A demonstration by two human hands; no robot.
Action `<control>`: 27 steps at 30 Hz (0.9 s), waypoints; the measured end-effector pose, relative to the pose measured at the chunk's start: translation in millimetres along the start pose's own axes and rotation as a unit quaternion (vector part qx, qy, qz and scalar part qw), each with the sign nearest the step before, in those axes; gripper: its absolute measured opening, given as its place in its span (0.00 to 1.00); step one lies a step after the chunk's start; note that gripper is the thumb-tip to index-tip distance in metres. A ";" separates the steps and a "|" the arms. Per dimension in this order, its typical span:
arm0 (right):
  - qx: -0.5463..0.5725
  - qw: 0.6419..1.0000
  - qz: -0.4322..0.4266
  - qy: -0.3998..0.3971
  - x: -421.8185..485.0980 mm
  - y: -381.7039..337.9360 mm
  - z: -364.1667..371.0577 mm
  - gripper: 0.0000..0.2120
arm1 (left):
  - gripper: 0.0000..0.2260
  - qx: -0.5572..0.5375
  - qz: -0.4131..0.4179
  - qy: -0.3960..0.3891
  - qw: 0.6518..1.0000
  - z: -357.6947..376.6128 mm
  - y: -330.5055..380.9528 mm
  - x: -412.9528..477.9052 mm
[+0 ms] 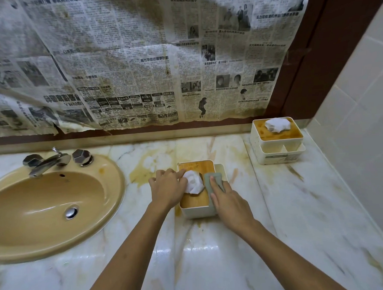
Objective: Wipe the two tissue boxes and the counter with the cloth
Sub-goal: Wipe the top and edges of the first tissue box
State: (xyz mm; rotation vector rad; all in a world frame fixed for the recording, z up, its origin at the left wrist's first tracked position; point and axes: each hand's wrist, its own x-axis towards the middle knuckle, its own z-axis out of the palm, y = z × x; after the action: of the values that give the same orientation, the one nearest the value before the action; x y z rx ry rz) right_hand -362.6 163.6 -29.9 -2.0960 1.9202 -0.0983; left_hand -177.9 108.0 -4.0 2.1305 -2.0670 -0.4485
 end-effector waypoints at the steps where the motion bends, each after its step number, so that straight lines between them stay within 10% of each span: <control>1: -0.001 1.000 -0.001 0.003 2.3 0.5 -0.8 0.27 | 0.20 0.002 0.000 0.000 1.000 -0.4 1.2 -0.2; 10: 0.037 0.998 -0.007 0.041 77.6 4.5 -23.9 0.23 | 0.19 -0.006 -0.007 -0.015 1.000 -3.4 4.2 -5.8; 21: 0.416 0.904 0.101 0.012 65.1 37.0 -31.5 0.14 | 0.15 -0.241 -0.097 0.046 0.965 6.6 12.0 -5.9; 27: 0.436 0.890 0.114 0.071 58.9 40.9 -30.3 0.14 | 0.43 -0.105 -0.108 -0.005 0.989 0.8 42.0 -9.1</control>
State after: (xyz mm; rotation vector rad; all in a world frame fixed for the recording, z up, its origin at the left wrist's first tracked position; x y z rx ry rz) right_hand -403.3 97.9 -20.3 -1.2764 1.6972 -0.8976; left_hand -218.3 115.1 9.1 2.2341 -1.7119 -0.6714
